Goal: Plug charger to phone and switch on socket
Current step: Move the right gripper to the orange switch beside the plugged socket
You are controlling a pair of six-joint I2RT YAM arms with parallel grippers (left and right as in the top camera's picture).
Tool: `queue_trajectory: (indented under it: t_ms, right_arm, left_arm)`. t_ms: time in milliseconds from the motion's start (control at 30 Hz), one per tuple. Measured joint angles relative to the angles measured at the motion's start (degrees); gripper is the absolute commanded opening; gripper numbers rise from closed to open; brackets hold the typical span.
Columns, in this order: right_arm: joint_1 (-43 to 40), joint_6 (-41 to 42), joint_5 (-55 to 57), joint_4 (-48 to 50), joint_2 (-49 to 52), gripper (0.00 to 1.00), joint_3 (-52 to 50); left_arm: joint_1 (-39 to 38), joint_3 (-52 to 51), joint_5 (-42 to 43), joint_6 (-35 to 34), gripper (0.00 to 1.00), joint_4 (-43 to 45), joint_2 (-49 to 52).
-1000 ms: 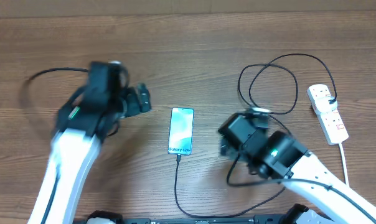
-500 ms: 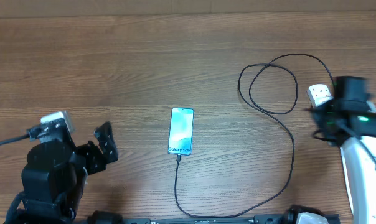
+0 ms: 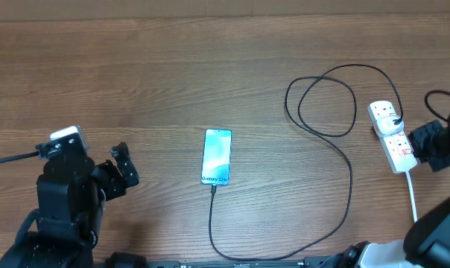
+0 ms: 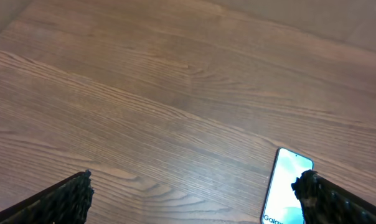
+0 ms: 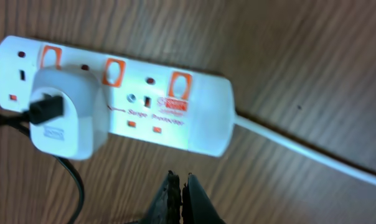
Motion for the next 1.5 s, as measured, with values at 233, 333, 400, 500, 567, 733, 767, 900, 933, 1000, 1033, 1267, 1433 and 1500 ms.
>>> queue_trajectory:
  t_ms: [233, 333, 400, 500, 567, 733, 767, 900, 933, 1000, 1033, 1267, 1433, 1500]
  right_arm:
    - [0.0, -0.85, -1.79, -0.07, 6.36, 0.04, 4.2]
    - [0.0, -0.9, -3.52, -0.42, 8.63, 0.04, 5.75]
    - [0.0, -0.92, -4.24, -0.46, 9.51, 0.04, 6.71]
    - [0.0, -0.96, -4.96, -1.18, 9.79, 0.04, 8.39]
    - [0.0, -1.05, -5.03, -1.55, 9.97, 0.04, 9.94]
    - [0.0, -1.84, -4.9, -2.58, 11.43, 0.04, 13.27]
    - [0.0, -2.03, -4.81, -2.6, 11.82, 0.04, 13.35]
    - [0.0, -2.97, -4.33, -2.84, 14.51, 0.04, 13.44]
    - [0.0, -3.26, -4.26, -2.84, 15.19, 0.04, 13.44]
    - [0.0, -3.69, -4.2, -2.86, 16.98, 0.04, 13.57]
    - [0.0, -3.8, -4.15, -2.86, 17.81, 0.04, 13.7]
    - [0.0, -4.5, -3.87, -2.54, 21.42, 0.04, 14.34]
    - [0.0, -5.01, -4.33, -1.46, 21.57, 0.04, 14.51]
    - [0.0, -5.2, -4.76, -1.14, 21.57, 0.04, 14.62]
  left_arm:
    - [0.0, -0.02, -0.26, -0.02, 1.0, -0.13, 0.96]
    - [0.0, -0.02, -0.39, -0.02, 1.0, -0.15, 1.01]
    - [0.0, -0.02, -0.39, 0.0, 1.0, -0.15, 1.01]
    - [0.0, -0.02, -0.39, 0.0, 0.99, -0.15, 1.01]
    - [0.0, -0.02, -0.39, 0.0, 1.0, -0.15, 1.01]
    - [0.0, -0.02, -0.39, 0.0, 1.0, -0.13, 0.94]
    - [0.0, -0.04, -0.39, 0.0, 1.0, -0.15, 0.92]
    - [0.46, -0.09, -0.39, -0.02, 0.99, -0.13, -0.22]
    - [1.05, -0.09, -0.39, -0.02, 1.0, -0.15, -0.7]
    - [3.56, -0.09, -0.42, -0.02, 0.99, -0.15, -2.1]
    - [5.22, -0.09, -0.42, 0.0, 0.99, -0.15, -2.86]
    - [11.85, -0.09, -0.46, -0.02, 1.0, -0.13, -9.31]
    - [12.04, -0.09, -0.42, -0.02, 1.0, -0.15, -14.29]
    - [12.04, -0.09, -0.44, -0.02, 0.99, -0.17, -16.26]
